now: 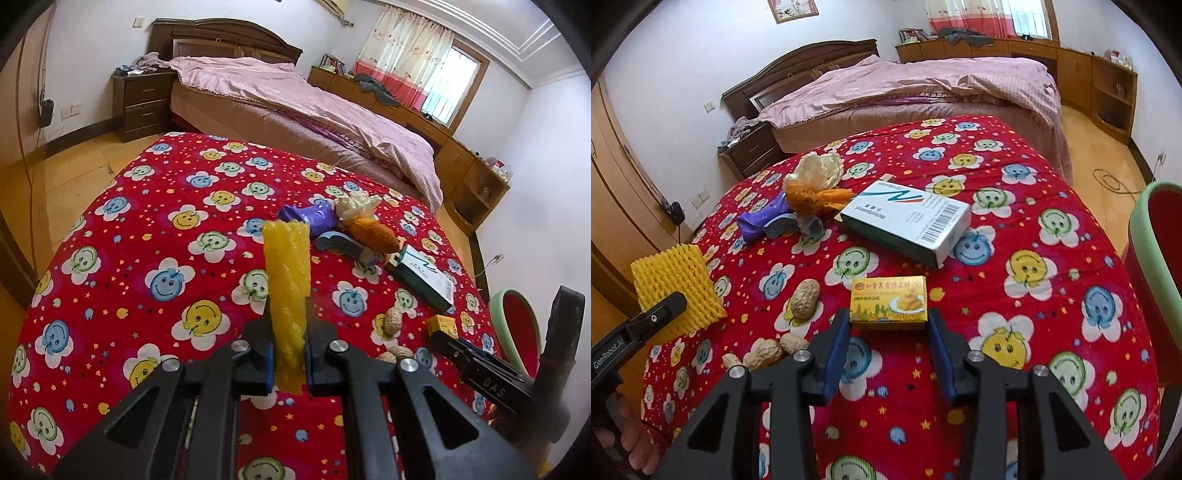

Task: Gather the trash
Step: 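Reach the right gripper to the yellow snack box and grasp it while the left holds the foam sheet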

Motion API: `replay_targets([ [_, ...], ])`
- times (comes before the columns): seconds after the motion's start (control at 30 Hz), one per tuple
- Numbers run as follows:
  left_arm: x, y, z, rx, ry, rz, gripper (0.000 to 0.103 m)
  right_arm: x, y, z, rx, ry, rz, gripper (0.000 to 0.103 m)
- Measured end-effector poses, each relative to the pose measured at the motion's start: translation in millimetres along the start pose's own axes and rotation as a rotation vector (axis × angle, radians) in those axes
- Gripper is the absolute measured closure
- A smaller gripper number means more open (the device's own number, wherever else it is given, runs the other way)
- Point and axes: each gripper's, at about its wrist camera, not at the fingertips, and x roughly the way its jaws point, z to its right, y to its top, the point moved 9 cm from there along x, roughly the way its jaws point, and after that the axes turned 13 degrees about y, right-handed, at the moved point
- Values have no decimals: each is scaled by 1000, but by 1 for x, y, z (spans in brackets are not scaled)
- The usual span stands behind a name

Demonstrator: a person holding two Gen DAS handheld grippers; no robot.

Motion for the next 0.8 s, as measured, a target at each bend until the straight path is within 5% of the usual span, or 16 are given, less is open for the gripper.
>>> replay_targets([
  [0.8, -47, 4, 52, 70, -111, 43, 92, -98, -3, 19, 84, 39, 168, 58],
])
